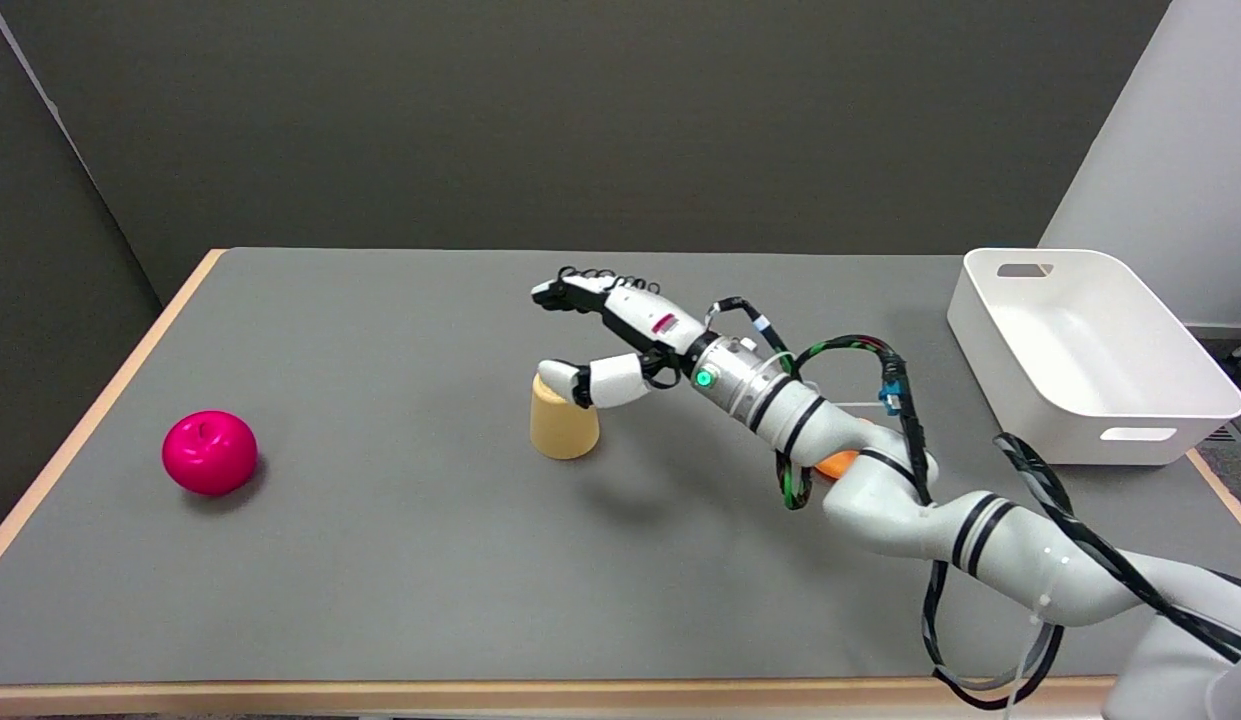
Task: Pick up the cup.
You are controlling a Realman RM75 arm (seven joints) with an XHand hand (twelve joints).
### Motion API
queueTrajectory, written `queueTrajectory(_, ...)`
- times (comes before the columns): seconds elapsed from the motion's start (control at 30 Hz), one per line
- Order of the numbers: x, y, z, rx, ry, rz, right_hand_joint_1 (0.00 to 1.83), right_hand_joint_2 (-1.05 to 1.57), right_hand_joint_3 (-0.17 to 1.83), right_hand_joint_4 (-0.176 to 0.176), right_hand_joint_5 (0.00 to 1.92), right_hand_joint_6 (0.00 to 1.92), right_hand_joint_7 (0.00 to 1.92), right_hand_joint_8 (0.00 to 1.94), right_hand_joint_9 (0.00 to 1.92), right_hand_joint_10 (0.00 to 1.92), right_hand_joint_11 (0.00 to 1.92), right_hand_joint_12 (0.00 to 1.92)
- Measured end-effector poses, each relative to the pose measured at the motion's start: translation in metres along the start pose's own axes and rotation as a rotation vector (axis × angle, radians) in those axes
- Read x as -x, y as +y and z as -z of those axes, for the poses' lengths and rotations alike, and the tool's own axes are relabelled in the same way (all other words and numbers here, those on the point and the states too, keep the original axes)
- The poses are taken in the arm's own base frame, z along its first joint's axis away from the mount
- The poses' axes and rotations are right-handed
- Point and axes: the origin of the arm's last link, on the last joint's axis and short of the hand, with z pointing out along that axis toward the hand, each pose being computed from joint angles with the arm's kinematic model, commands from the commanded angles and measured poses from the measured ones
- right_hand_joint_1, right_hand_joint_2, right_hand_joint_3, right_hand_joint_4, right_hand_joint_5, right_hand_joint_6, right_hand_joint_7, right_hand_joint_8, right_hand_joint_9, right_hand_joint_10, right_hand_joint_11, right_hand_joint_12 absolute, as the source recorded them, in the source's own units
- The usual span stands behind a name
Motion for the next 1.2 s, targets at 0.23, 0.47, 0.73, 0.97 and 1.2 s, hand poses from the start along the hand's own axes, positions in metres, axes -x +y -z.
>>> queueTrajectory(0.23,0.009,-0.006,-0.007,-0.01,-0.028,0.026,0.57,0.69,0.83,-0.099,0.26,0.49,0.31,0.44,0.15,0.86,0.01,1.23)
queueTrajectory(0.47,0.022,-0.008,-0.006,-0.004,-0.064,0.03,0.57,0.69,0.83,-0.098,0.26,0.49,0.31,0.44,0.16,0.87,0.02,1.23)
queueTrajectory(0.73,0.033,-0.008,-0.002,0.003,-0.089,0.026,0.58,0.69,0.84,-0.098,0.26,0.5,0.31,0.44,0.16,0.87,0.02,1.23)
queueTrajectory(0.97,0.039,-0.008,0.0,0.005,-0.101,0.023,0.63,0.68,0.96,-0.097,0.26,0.53,0.32,0.5,0.22,0.87,0.1,1.29)
queueTrajectory(1.2,0.043,-0.009,0.003,0.005,-0.108,0.018,0.86,0.8,0.91,-0.09,0.34,0.76,0.46,0.57,0.36,1.06,0.37,1.61)
